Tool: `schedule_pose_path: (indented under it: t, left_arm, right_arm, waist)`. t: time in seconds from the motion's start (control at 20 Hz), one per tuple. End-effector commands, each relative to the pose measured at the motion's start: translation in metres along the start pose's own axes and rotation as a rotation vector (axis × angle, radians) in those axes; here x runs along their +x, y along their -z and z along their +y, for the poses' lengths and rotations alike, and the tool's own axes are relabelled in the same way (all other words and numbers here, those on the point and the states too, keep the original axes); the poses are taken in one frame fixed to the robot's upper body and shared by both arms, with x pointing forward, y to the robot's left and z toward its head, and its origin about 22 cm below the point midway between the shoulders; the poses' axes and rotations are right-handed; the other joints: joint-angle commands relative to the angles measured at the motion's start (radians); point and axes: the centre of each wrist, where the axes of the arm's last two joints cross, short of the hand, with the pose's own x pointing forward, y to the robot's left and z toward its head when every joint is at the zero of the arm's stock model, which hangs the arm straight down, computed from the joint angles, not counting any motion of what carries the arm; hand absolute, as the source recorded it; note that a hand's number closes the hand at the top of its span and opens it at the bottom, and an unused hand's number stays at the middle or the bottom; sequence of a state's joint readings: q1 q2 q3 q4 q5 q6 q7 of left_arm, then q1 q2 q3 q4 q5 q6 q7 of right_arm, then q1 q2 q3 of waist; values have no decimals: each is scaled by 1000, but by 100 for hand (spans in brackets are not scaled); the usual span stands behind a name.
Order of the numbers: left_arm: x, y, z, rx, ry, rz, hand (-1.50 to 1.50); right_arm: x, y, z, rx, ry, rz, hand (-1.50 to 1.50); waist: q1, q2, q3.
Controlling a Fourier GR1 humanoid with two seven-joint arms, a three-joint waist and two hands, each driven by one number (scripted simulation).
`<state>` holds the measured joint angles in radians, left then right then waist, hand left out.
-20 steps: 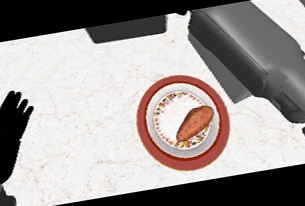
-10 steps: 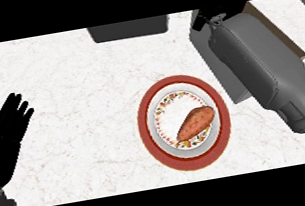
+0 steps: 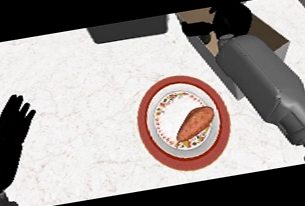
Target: Pick the squash from the plate and place it in the cardboard box
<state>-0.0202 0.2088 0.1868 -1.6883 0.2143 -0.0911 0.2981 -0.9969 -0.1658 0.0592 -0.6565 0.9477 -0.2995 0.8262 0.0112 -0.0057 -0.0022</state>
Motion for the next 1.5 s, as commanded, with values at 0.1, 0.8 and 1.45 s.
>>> schedule_pose_path:
  t: [0.1, 0.8, 1.45]
  left_arm:
    - [8, 7, 8, -7, 10, -2, 0]
    - [-5, 4, 9, 29, -19, 19, 0]
    - [-10, 13, 3, 24, 3, 6, 0]
  right_arm:
    - [-15, 2, 0, -143, 209, -70, -150]
    - [-91, -9, -68, -371, 720, 34, -150]
    - [-186, -40, -110, -325, 715, -37, -150]
  waist:
    - [-2, 10, 3]
    - [-35, -2, 2]
    - [-14, 6, 2]
